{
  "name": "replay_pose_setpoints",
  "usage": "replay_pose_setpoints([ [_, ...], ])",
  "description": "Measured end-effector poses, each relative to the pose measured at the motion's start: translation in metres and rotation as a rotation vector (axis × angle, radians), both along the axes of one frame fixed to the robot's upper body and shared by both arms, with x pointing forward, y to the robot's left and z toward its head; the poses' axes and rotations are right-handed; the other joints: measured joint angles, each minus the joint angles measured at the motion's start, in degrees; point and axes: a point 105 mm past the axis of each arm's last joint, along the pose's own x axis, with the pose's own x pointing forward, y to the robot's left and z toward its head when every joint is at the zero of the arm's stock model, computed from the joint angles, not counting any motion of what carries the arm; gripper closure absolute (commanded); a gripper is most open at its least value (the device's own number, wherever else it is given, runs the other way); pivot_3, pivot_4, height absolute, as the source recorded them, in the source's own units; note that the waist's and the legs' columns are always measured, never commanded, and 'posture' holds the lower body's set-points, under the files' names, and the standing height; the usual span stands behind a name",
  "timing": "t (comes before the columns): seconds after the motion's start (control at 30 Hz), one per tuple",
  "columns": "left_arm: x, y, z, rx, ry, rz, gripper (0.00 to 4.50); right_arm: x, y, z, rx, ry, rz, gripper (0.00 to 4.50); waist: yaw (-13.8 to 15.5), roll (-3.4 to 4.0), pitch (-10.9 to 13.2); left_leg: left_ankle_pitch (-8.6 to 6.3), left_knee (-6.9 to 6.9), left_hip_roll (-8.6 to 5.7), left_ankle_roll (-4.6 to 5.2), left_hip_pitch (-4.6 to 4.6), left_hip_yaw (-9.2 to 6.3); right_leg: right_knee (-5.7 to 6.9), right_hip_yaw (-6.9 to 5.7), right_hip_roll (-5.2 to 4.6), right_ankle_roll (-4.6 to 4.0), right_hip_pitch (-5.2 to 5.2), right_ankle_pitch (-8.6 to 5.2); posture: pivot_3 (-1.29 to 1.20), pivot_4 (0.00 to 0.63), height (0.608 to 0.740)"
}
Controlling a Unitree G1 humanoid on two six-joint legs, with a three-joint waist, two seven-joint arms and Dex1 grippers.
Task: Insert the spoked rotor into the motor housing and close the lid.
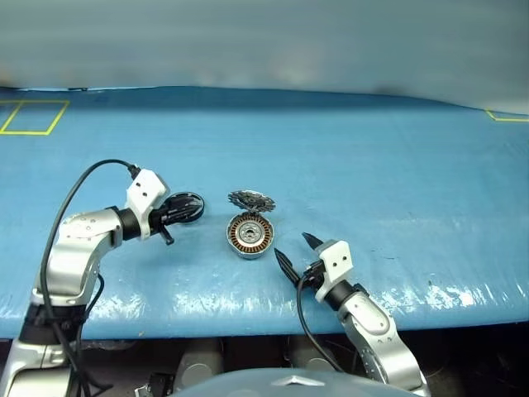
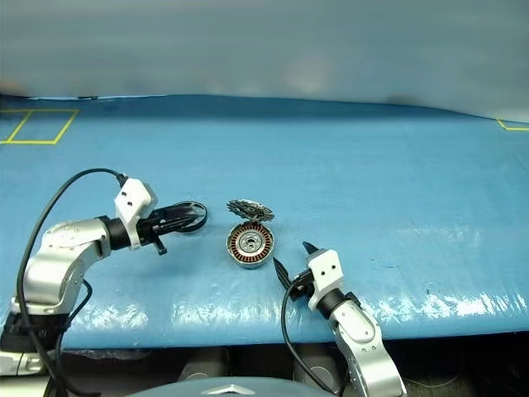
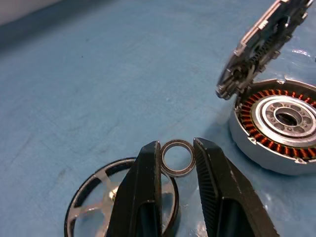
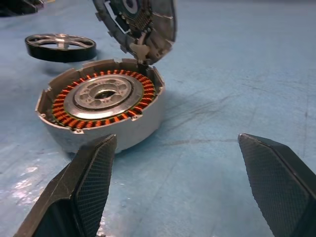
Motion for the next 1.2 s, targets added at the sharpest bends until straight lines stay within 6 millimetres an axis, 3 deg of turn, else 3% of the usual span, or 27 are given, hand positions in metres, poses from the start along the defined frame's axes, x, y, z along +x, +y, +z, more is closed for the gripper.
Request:
replay_pose_setpoints([
  [0.3,-0.020,-0.034,0.003,-0.013,-0.030,-0.107,3.86,-0.013,0.004,-0.011,-0.071,-0.003,0.100,0.33,0.44,-0.01,-0.01,0.01,0.04,0.01,-0.02,0.06,0.07,0.00,0.02,0.01,0.08,0.05,-0.04,0.00,0.150,0.740],
  [0.67,-0.017,-0.080,0.000,0.021,-0.059,-0.245,3.86,-0.011,0.002,-0.018,-0.095,0.012,0.077,0.33,0.44,0.00,-0.01,0.01,0.04,0.00,-0.02,0.07,0.10,-0.01,0.04,0.02,0.02,0.04,0.04,0.00,0.150,0.740],
  [0.8,-0.017,-0.092,-0.010,0.035,-0.039,-0.277,3.86,-0.011,0.004,-0.018,-0.104,0.003,0.081,0.33,0.42,0.00,-0.01,0.01,0.03,0.00,-0.02,0.07,0.10,-0.01,0.04,0.02,0.03,0.04,0.03,0.00,0.150,0.740],
  [1.0,-0.011,-0.093,-0.023,0.088,-0.009,-0.276,3.86,-0.012,0.008,-0.018,-0.100,-0.001,0.091,0.33,0.43,0.00,-0.01,0.01,0.05,0.00,-0.02,0.07,0.10,-0.01,0.05,0.03,0.08,0.05,0.00,0.00,0.150,0.740],
  [1.2,-0.002,-0.095,-0.023,0.103,-0.017,-0.270,3.86,-0.011,0.010,-0.017,-0.094,-0.005,0.092,0.33,0.45,0.00,-0.01,0.01,0.03,0.00,-0.02,0.06,0.10,-0.01,0.05,0.03,0.07,0.04,0.01,0.00,0.150,0.740],
])
